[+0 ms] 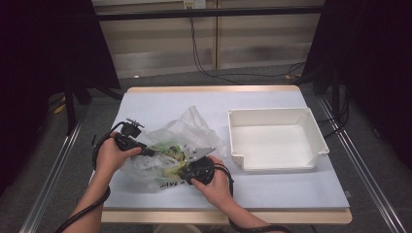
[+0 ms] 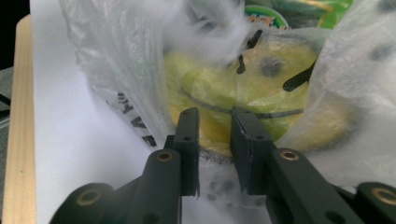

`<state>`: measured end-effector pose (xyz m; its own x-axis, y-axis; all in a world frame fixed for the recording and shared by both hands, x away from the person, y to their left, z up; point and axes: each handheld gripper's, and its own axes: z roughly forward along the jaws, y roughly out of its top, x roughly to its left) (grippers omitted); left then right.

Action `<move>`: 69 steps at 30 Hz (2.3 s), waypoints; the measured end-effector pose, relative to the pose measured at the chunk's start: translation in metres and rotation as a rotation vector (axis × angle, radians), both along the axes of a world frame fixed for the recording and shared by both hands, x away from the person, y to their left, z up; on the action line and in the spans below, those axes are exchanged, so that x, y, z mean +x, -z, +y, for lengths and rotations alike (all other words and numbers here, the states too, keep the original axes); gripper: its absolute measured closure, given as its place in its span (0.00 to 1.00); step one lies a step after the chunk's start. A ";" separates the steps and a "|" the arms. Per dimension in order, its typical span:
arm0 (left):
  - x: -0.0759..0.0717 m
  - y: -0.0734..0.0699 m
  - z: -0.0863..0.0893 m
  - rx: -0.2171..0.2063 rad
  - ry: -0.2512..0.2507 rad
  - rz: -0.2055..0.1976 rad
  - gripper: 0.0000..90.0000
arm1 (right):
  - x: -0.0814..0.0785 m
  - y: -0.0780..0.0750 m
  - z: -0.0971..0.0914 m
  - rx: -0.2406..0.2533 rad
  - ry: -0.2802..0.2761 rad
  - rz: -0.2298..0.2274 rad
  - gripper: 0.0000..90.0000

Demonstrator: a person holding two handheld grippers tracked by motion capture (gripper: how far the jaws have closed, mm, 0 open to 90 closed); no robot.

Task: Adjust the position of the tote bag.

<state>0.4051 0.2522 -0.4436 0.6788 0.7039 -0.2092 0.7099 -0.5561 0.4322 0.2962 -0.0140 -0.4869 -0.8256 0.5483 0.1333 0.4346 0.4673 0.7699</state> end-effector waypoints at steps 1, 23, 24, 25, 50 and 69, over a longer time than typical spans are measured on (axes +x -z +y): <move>0.000 0.002 0.001 -0.016 -0.013 0.005 0.55 | 0.000 0.001 0.000 -0.001 0.000 0.005 0.78; 0.013 0.011 0.006 -0.066 -0.082 -0.023 1.00 | 0.014 0.001 0.002 -0.051 0.042 -0.005 0.88; 0.014 0.012 0.003 -0.077 -0.099 -0.030 1.00 | 0.015 0.000 0.002 -0.053 0.054 -0.001 0.89; 0.017 0.012 0.001 -0.082 -0.102 -0.028 1.00 | 0.018 0.000 0.001 -0.052 0.057 -0.004 0.90; 0.027 0.011 0.034 0.029 -0.183 -0.077 1.00 | -0.007 -0.006 -0.025 -0.081 -0.038 0.071 1.00; 0.017 -0.014 0.013 -0.087 -0.097 -0.080 0.79 | -0.001 -0.020 0.024 0.047 -0.051 0.014 0.64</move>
<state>0.4219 0.2656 -0.4293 0.6255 0.7485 -0.2202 0.7196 -0.4443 0.5336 0.2952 0.0098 -0.4667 -0.8502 0.4985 0.1693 0.4218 0.4525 0.7857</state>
